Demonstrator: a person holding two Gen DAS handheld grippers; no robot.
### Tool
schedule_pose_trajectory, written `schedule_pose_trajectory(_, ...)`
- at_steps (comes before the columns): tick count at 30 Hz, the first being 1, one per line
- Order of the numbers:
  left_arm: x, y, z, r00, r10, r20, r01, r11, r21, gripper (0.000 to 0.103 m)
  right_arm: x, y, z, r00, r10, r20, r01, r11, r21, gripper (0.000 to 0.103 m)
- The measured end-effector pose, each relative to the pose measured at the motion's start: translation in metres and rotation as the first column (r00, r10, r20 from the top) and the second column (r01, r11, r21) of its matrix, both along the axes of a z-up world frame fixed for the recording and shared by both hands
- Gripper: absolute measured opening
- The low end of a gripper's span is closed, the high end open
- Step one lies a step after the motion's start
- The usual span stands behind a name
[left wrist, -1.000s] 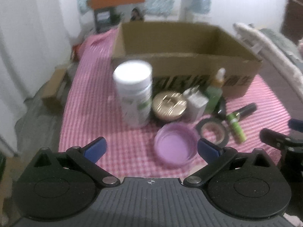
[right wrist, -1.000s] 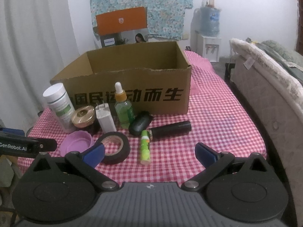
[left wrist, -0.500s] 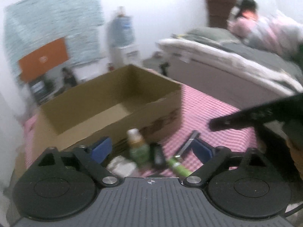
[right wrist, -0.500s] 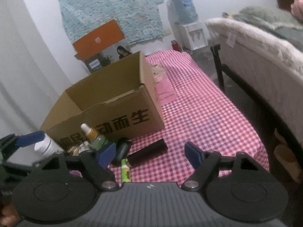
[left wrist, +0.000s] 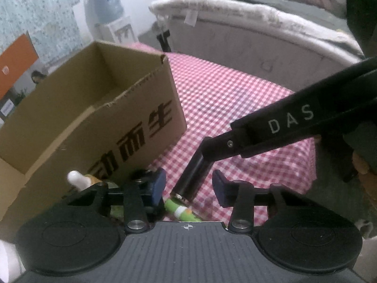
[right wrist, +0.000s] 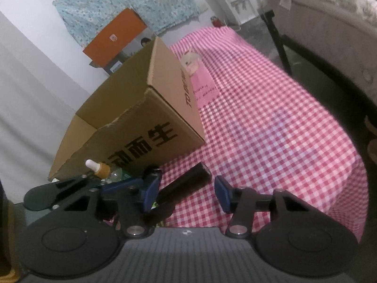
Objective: Organize rigid objects
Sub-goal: 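Grasp the black cylinder with the right gripper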
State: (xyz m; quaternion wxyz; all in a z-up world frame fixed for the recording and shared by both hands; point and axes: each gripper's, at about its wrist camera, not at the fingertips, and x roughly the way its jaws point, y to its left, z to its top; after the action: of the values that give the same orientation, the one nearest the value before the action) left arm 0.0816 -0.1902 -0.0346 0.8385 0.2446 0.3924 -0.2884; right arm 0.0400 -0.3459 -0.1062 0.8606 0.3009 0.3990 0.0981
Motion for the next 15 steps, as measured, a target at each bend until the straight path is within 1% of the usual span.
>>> schedule_pose_trajectory(2, 0.006, -0.002, -0.004, 1.0, 0.008, -0.024, -0.008, 1.0, 0.006, 0.037, 0.006, -0.003, -0.005, 1.0, 0.003, -0.016, -0.003, 1.0, 0.012, 0.046)
schedule_pose_trajectory(5, 0.014, -0.009, -0.011, 0.999, 0.007, -0.05, -0.006, 1.0, 0.019, 0.034, 0.013, -0.006, -0.011, 0.999, 0.011, -0.032, -0.011, 1.0, 0.025, 0.042)
schedule_pose_trajectory(7, 0.019, -0.009, -0.015, 0.998, 0.009, -0.07, -0.007, 0.999, 0.032, 0.033, 0.018, -0.007, -0.014, 0.999, 0.016, -0.039, -0.015, 0.999, 0.031, 0.041)
schedule_pose_trajectory(8, 0.021, -0.01, -0.017, 0.997, 0.013, -0.076, -0.01, 0.999, 0.037, 0.034, 0.021, -0.007, -0.016, 0.999, 0.021, -0.042, -0.02, 0.999, 0.036, 0.039)
schedule_pose_trajectory(12, 0.025, -0.013, -0.016, 0.996, 0.021, -0.084, -0.019, 0.999, 0.033, 0.034, 0.031, -0.006, -0.022, 0.998, 0.033, -0.051, -0.031, 0.998, 0.055, 0.035)
schedule_pose_trajectory(15, 0.03, -0.016, -0.017, 0.996, 0.021, -0.088, -0.018, 0.999, 0.034, 0.034, 0.037, -0.004, -0.023, 0.998, 0.039, -0.049, -0.036, 0.997, 0.068, 0.034)
